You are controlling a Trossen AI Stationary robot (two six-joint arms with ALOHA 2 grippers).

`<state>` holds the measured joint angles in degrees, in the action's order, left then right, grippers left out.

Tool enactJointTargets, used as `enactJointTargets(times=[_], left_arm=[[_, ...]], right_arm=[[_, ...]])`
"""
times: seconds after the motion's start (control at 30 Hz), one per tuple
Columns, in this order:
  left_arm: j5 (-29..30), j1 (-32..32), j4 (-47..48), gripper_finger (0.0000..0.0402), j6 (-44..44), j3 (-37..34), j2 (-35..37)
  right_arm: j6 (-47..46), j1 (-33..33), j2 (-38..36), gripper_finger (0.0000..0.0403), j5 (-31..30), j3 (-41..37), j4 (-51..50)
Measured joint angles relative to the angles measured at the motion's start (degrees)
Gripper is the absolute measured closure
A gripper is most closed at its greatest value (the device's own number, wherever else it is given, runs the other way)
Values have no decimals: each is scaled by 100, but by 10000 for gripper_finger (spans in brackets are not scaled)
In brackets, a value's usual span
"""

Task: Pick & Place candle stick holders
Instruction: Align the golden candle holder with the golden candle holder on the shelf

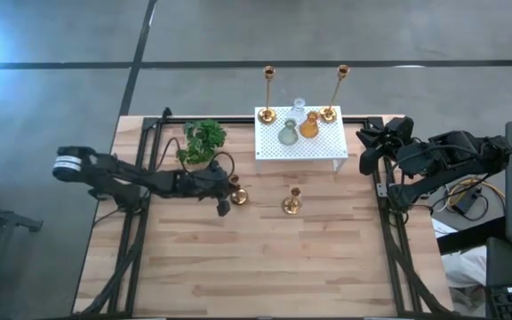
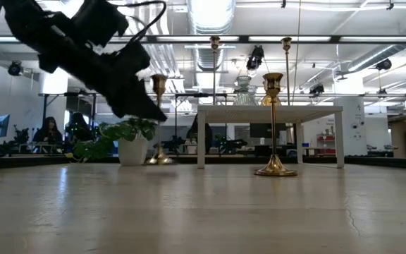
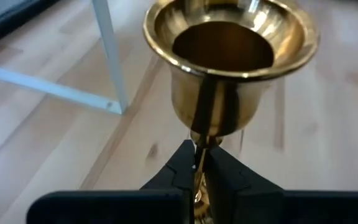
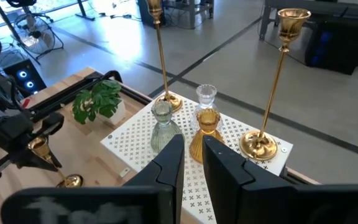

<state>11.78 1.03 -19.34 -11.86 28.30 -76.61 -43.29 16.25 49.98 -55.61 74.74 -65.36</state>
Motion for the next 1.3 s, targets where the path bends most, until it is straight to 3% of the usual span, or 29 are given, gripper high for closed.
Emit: enactJointTargets(times=[0.17, 0.37, 0.5, 0.77, 1.13, 1.3], left_arm=[[-38, 20, 328, 381, -153, 521, 125], [-171, 145, 2025, 381, 386, 1945, 176], [-279, 409, 2588, 381, 756, 2824, 147], [-525, 1045, 3063, 381, 1077, 3883, -95], [-1060, 1534, 3310, 381, 1371, 5190, -1312], [-1128, 1697, 3332, 381, 1461, 5474, -1713]], right_arm=[[0, -1, 0, 351, 4, 0, -1], [2, 0, 0, 351, 4, -2, -22], [2, -1, 0, 351, 4, -2, -33], [0, -2, 2, 351, 6, -2, -35], [0, -2, 2, 351, 6, -2, -35], [0, 0, 2, 351, 6, -2, -37]])
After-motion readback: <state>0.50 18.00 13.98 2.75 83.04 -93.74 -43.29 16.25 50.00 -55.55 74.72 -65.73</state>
